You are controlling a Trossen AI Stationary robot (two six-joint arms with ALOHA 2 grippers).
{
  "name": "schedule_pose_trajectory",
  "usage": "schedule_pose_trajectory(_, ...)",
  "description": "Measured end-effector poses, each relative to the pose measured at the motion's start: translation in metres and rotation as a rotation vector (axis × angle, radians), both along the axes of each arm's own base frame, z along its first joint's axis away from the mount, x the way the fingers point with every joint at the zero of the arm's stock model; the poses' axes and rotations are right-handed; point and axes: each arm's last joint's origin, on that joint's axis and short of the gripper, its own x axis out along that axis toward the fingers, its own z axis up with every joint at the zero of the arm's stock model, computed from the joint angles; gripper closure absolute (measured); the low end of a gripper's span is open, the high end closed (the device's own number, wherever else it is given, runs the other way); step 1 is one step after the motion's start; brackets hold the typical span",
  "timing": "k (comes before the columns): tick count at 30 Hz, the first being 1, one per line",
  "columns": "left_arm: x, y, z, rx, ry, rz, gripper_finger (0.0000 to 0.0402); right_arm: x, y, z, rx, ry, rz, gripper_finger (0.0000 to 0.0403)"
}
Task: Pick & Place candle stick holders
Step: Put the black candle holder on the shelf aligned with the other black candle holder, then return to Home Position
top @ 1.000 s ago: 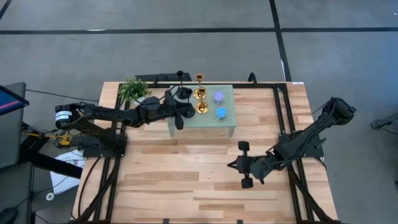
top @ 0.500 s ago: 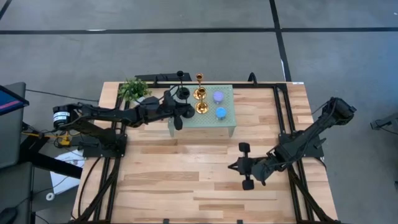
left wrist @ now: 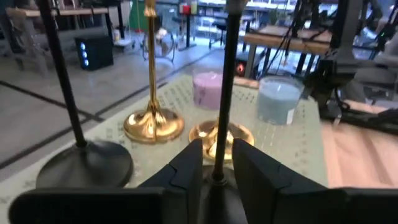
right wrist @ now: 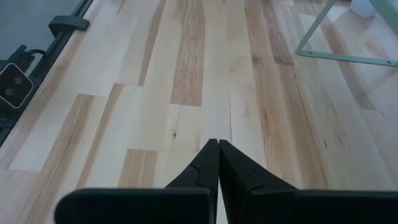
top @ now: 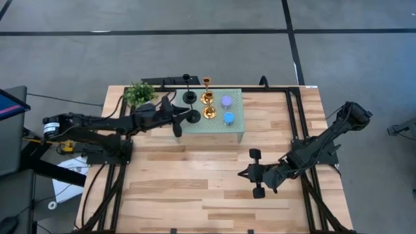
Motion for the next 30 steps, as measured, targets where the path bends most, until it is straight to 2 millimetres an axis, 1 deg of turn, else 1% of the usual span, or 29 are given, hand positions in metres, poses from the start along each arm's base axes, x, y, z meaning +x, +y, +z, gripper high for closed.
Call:
schedule_pose_trajectory(7, -0.020, -0.008, 0.003, -0.002, -0.073, -0.034, 0.0309, 0.000, 0.000, -0.001, -0.010, 0.006, 0.005, 0.0403)
schedule_pose_trajectory(12, -0.029, -0.018, 0.002, 0.008, -0.101, -0.137, 0.0315, -0.001, -0.001, -0.002, -0.047, 0.020, 0.023, 0.0403)
schedule_pose_trajectory(18, -0.037, -0.029, -0.004, 0.048, -0.105, -0.332, 0.0335, 0.000, -0.004, 0.001, -0.120, 0.014, 0.070, 0.0403)
schedule_pose_trajectory(23, -0.037, -0.038, -0.004, 0.041, -0.105, -0.517, 0.0354, -0.004, -0.018, 0.020, -0.128, -0.049, 0.065, 0.0403)
schedule_pose_trajectory(27, -0.039, -0.050, -0.002, 0.079, -0.120, -0.617, 0.0362, -0.018, -0.027, 0.045, -0.149, -0.144, 0.111, 0.0403)
schedule_pose_trajectory(30, -0.045, -0.057, 0.004, 0.147, -0.159, -0.631, 0.0367, -0.031, -0.035, 0.059, -0.134, -0.216, 0.170, 0.0403)
